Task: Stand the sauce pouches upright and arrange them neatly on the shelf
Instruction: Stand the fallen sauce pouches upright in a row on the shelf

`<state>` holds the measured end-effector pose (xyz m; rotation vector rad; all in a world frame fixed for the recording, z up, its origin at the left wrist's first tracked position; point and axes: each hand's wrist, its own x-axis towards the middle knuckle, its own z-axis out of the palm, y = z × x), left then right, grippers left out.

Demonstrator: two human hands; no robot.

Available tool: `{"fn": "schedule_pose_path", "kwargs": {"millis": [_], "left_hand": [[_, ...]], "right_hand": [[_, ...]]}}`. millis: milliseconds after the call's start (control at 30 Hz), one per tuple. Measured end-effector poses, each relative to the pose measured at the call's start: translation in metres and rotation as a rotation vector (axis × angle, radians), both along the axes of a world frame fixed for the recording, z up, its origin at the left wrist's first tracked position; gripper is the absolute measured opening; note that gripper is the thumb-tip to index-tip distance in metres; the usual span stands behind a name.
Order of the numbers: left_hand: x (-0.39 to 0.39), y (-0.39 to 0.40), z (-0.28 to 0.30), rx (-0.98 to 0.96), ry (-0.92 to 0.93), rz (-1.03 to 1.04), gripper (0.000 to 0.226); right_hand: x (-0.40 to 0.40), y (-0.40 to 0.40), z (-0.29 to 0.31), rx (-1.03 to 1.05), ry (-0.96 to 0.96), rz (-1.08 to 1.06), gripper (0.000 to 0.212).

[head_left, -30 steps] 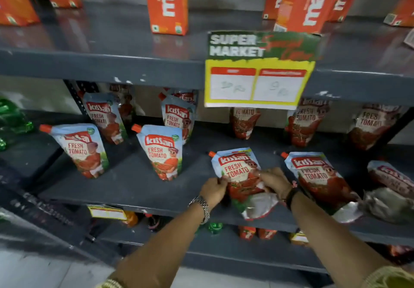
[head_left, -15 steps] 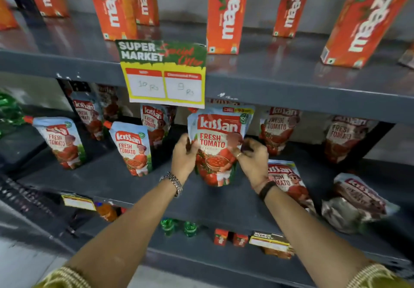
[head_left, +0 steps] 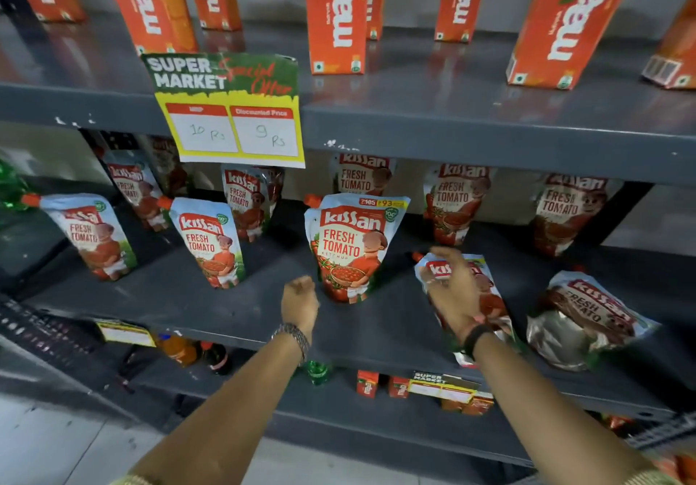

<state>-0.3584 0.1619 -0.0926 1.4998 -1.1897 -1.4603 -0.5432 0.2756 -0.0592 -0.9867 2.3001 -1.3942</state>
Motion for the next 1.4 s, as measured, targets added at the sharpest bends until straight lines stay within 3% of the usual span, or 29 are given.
{"fn": "schedule_pose_path", "kwargs": {"millis": [67, 167, 333, 433, 533, 633, 833, 1000, 1133, 1233, 1300, 1400], "left_hand": [[-0.008, 0.020, -0.005, 0.157, 0.065, -0.158, 0.019], [-0.042, 0.049, 0.000, 0.330, 0.143, -0.480, 0.018], [-0.115, 0.079, 0.008, 0.305, 0.081, -0.654, 0.040], [-0.135, 0.076, 0.005, 0.292, 0.067, -0.578, 0.029], [-0.139, 0.071, 0.003, 0.294, 0.053, -0.569, 0.010], [-0.131, 0.073, 0.009, 0.225, 0.083, -0.573, 0.023], [-0.113, 0.059, 0.036, -0.101, 0.160, -0.593, 0.027], [-0.128, 0.045, 0.059, -0.240, 0.216, -0.490, 0.021], [-0.137, 0.049, 0.040, -0.174, 0.165, -0.425, 0.029], [-0.136, 0.056, 0.027, -0.121, 0.158, -0.420, 0.016], [-0.139, 0.058, 0.023, -0.125, 0.109, -0.398, 0.026], [-0.143, 0.067, 0.019, 0.078, 0.092, -0.342, 0.032]], "right_hand": [[-0.030, 0.019, -0.006, 0.107, 0.066, -0.143, 0.038], [-0.071, 0.029, -0.006, 0.373, -0.069, -0.205, 0.043], [-0.088, 0.037, -0.005, 0.420, -0.264, -0.094, 0.015], [-0.093, 0.033, -0.009, 0.442, -0.236, -0.056, 0.028], [-0.095, 0.031, -0.008, 0.452, -0.239, -0.008, 0.025], [-0.100, 0.037, -0.009, 0.417, -0.273, -0.073, 0.019], [-0.107, 0.047, 0.008, 0.034, -0.289, -0.165, 0.012], [-0.104, 0.045, 0.044, -0.109, -0.255, -0.158, 0.018], [-0.100, 0.043, 0.028, -0.051, -0.243, -0.182, 0.027], [-0.088, 0.048, 0.022, -0.060, -0.240, -0.223, 0.034], [-0.088, 0.055, 0.022, -0.095, -0.272, -0.207, 0.024], [-0.095, 0.078, 0.020, -0.211, -0.281, -0.254, 0.030]]}}
